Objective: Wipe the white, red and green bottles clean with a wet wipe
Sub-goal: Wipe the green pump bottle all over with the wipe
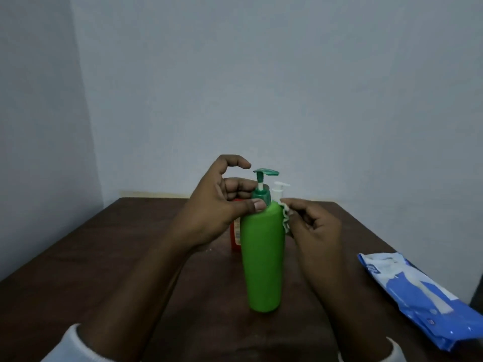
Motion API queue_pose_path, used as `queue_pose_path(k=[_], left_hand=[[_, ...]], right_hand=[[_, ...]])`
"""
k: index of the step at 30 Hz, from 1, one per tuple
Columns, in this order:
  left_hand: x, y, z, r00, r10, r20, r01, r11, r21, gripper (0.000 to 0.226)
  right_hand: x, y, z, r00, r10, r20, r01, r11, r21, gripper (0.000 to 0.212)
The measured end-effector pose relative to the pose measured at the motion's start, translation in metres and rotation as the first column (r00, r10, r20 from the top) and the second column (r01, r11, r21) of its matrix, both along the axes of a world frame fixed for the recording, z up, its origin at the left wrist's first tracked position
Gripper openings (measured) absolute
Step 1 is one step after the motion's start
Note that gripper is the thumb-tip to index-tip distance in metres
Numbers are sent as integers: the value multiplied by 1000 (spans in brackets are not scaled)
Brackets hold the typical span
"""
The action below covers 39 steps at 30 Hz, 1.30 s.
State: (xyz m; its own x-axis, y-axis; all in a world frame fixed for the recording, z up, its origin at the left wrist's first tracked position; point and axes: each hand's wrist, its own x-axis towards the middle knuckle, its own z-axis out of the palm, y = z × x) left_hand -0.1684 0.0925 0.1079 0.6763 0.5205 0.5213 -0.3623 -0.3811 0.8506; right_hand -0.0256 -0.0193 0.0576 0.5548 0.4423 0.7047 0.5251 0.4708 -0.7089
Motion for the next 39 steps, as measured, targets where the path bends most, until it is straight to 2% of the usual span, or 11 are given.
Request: queue_pose_path(k=[5,8,13,17,19,23,26,31,35,38,39], left_hand=[[19,4,-5,998,-62,-2,62,998,-14,52],[23,5,-9,993,-116,5,116,992,-40,47],[24,15,-10,994,-112,17,114,987,-112,40],[24,15,-8,989,-145,-1,143,981,-131,44],[23,10,-6,982,-184,-41,180,979,-93,47],[17,5,-3,978,-184,-97,182,983,-29,52],[9,6,-2,976,-186,-110,185,983,-25,53],[9,1,-1,976,-176,-131,178,984,10,49],[14,-1,-3,985,-131,-112,135,990,29,44],[16,-2,-6,989,-105,-103,112,992,63,43],[17,-2,-7,990,-101,-102,109,991,74,42]], right_hand=[[11,-4,4,997,75,23,-77,993,86,18],[21,-9,-19,985,128,-117,-116,988,105,18],[16,-21,-59,966,111,-232,-163,962,-219,11],[19,-37,-77,998,58,-20,-60,828,-558,13],[22,-41,-71,997,64,45,-23,790,-612,12],[24,-38,-33,996,52,-75,-75,931,-357,14],[20,-35,0,988,127,-91,-139,980,-142,12],[9,-26,40,982,171,80,-164,982,-92,10],[7,-26,31,976,52,213,-36,996,-81,13],[3,-33,20,808,-183,560,168,983,78,18],[4,-33,19,768,-213,604,181,977,114,18]])
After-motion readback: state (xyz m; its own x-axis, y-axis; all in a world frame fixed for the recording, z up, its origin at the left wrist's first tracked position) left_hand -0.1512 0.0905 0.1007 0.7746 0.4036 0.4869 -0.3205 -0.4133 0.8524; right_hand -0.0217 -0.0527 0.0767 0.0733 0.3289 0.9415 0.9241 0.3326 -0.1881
